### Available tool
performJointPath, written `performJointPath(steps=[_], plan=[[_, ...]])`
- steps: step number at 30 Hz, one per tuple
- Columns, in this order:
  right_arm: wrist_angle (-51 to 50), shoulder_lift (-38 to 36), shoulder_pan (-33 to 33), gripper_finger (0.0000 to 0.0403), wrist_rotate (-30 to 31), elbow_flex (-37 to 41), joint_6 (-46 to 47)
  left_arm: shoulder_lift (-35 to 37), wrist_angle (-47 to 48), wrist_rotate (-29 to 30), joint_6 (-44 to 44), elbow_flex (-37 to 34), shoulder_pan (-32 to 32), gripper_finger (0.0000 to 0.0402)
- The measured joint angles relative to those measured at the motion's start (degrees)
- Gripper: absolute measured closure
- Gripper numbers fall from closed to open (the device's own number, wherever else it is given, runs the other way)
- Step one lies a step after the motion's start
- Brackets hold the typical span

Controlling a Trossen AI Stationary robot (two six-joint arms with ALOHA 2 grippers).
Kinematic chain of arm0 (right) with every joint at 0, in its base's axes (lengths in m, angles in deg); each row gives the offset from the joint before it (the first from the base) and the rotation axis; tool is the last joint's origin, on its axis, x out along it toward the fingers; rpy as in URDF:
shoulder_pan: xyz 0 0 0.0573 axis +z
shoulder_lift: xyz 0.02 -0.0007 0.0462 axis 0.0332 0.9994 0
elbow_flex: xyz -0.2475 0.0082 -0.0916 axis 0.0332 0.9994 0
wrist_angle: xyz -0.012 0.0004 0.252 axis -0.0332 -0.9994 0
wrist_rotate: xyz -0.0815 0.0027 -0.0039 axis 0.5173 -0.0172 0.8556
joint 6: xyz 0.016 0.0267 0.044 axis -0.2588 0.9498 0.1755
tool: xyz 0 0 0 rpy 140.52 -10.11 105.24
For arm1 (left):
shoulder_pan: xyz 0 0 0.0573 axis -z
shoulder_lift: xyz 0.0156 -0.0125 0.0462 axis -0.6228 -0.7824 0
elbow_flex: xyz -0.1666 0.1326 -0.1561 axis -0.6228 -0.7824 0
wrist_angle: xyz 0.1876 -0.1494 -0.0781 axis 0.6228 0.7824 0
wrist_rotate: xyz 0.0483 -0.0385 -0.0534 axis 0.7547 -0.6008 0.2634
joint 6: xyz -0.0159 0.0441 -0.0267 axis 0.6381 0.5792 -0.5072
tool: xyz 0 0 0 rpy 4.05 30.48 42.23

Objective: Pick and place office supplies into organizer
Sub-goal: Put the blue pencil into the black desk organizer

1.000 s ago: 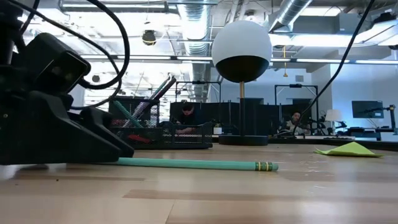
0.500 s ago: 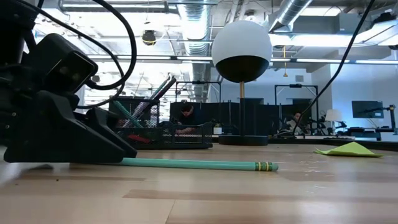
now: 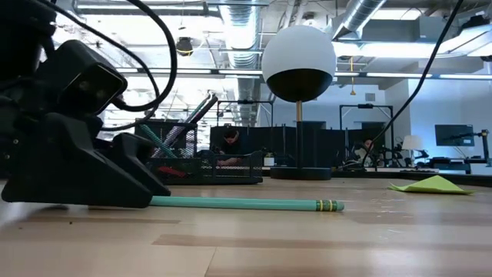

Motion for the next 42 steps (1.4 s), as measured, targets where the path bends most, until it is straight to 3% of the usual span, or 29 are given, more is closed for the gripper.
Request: performJointPath(steps=[8, 18, 42], plan=[[0.0, 0.0, 0.0, 0.0305, -0.1, 0.0, -0.4, 3.5, 5.9, -6.4, -1.8, 0.0, -3.6, 0.0243], [-0.1, 0.0, 0.0, 0.0305, -0.2, 0.0, -0.4, 3.2, 5.8, -2.2, -0.7, 0.2, -2.8, 0.0275], [0.1, 0.0, 0.1, 0.0305, -0.2, 0.0, -0.4, 3.2, 7.0, 2.1, -1.9, 0.3, -2.5, 0.0277]])
